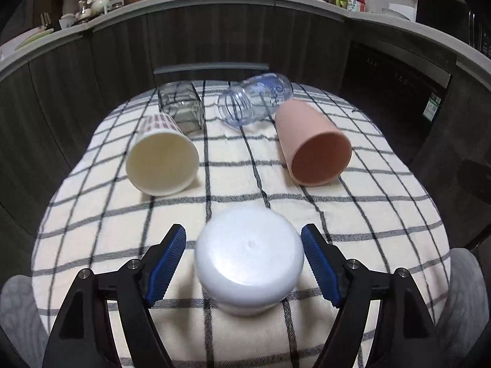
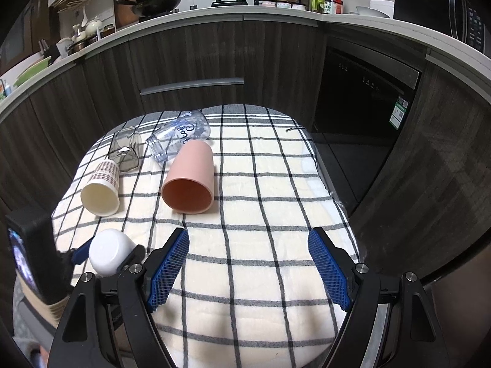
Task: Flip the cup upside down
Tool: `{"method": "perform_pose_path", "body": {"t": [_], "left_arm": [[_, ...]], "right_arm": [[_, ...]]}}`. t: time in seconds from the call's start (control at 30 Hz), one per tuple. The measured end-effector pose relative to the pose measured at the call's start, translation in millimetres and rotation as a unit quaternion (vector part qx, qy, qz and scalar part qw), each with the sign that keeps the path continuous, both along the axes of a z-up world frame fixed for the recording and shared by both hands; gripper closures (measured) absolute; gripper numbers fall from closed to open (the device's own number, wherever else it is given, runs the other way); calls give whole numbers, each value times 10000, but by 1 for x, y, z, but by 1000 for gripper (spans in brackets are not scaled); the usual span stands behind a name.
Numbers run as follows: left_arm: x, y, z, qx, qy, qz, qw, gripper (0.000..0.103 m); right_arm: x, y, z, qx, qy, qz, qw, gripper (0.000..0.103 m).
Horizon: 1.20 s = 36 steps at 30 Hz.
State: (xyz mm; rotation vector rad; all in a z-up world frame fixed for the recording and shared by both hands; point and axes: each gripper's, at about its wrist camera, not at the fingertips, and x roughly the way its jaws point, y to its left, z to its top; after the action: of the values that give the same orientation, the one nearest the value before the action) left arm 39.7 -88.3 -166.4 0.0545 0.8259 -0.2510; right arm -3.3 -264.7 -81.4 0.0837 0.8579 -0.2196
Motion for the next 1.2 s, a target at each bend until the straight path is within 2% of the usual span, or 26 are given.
{"method": "perform_pose_path", "body": {"t": [0.23, 0.73, 0.93, 1.2], "left_arm": [[-10, 5, 28, -8, -132, 20, 9999, 23], [-21, 36, 85, 101, 59, 311, 9994, 22], [-26, 53, 114, 232, 81, 546, 9982, 22], [-37, 71, 132, 192, 153, 831, 9962, 20]], "right_arm": [[-6, 4, 13, 23, -91, 23, 10000, 23], [-18, 24, 59, 198, -356, 177, 9990, 23], [-22, 37, 75, 282, -449, 272, 9982, 23], [-25, 50, 90, 340, -490, 321, 9977, 23]]}}
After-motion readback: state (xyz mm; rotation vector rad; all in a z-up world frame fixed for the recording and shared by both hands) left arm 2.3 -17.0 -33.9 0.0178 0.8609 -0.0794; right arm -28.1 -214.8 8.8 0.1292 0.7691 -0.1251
